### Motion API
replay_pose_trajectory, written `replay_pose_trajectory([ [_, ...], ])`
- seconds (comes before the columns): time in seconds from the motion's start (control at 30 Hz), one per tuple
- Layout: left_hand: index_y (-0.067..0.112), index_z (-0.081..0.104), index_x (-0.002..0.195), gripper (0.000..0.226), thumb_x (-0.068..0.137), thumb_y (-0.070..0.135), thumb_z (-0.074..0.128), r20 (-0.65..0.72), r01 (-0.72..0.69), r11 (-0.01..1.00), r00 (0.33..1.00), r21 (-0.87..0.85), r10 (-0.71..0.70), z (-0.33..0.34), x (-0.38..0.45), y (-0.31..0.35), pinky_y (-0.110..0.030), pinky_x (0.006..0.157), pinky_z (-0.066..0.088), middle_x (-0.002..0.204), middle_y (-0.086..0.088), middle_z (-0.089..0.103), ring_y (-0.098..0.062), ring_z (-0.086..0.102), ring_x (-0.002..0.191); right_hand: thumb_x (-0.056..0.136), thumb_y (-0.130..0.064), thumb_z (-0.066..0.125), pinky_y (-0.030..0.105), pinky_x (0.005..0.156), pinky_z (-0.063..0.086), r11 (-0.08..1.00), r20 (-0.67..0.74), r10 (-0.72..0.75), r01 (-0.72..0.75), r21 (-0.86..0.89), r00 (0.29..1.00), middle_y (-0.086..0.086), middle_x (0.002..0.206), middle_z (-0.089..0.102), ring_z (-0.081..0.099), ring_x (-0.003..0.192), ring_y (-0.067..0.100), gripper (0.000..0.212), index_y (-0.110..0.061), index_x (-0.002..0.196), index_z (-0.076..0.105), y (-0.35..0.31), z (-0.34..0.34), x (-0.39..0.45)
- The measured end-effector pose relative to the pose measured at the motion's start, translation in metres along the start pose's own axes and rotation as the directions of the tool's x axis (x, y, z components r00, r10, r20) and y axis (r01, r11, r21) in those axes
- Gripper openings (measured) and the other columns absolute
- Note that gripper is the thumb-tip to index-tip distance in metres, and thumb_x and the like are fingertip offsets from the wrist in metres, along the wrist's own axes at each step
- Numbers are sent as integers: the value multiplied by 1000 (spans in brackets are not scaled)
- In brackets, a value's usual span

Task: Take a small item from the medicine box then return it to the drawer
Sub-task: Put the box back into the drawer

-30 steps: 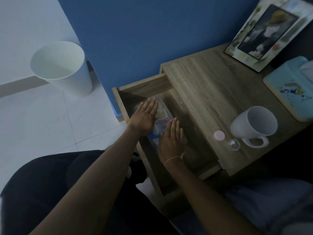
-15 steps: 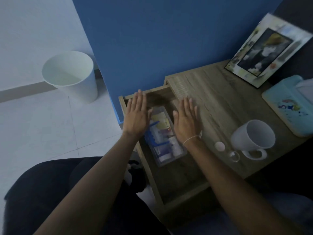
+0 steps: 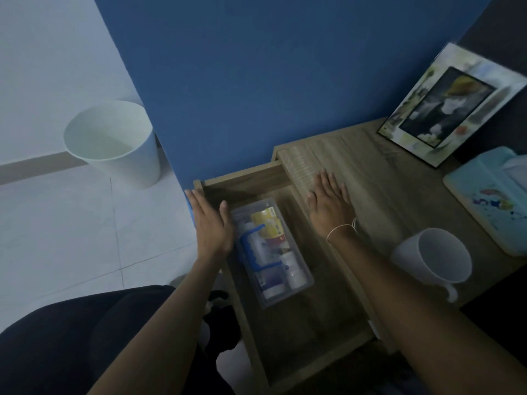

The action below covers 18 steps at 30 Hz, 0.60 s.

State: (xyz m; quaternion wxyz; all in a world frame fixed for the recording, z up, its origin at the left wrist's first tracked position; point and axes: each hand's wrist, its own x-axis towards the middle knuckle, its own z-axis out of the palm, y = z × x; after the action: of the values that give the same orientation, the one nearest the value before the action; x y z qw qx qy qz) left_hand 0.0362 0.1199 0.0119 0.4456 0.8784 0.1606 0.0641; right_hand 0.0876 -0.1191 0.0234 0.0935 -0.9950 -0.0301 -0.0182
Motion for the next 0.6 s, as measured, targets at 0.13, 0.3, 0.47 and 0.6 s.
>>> replay_pose_trajectory([
  [0.13,7,-1,150,63,102,33,29,7,41,994,999,-97,-41,7,1,7,-37,122,8,161,-10,1,-22,4,149,99,-33,23,41,121,4,1000,-22,-2,2,-12,1000,6,160,17,9,148,18,56,-11,150,18,1,3,0],
  [0.3,11,8,151,55,102,25,30,30,118,961,993,-251,-114,19,2,26,-38,122,13,161,-7,13,-22,14,148,99,-32,22,41,121,4,1000,-15,-6,5,-18,1000,5,160,16,6,148,18,55,-11,150,17,1,1,0],
  [0.47,17,29,146,46,102,29,30,86,227,912,974,-342,-211,31,5,44,-40,113,31,150,-8,41,-28,39,136,99,-30,25,40,121,4,1000,-35,-10,10,-11,999,6,159,19,9,148,18,54,-10,149,21,1,0,-1],
  [0.6,16,36,144,46,101,29,29,122,279,887,960,-368,-251,48,1,61,-40,109,32,146,-10,46,-29,42,133,98,-30,26,41,121,5,1000,-36,-8,8,-11,999,6,159,21,10,148,18,55,-10,149,22,1,1,-1],
])
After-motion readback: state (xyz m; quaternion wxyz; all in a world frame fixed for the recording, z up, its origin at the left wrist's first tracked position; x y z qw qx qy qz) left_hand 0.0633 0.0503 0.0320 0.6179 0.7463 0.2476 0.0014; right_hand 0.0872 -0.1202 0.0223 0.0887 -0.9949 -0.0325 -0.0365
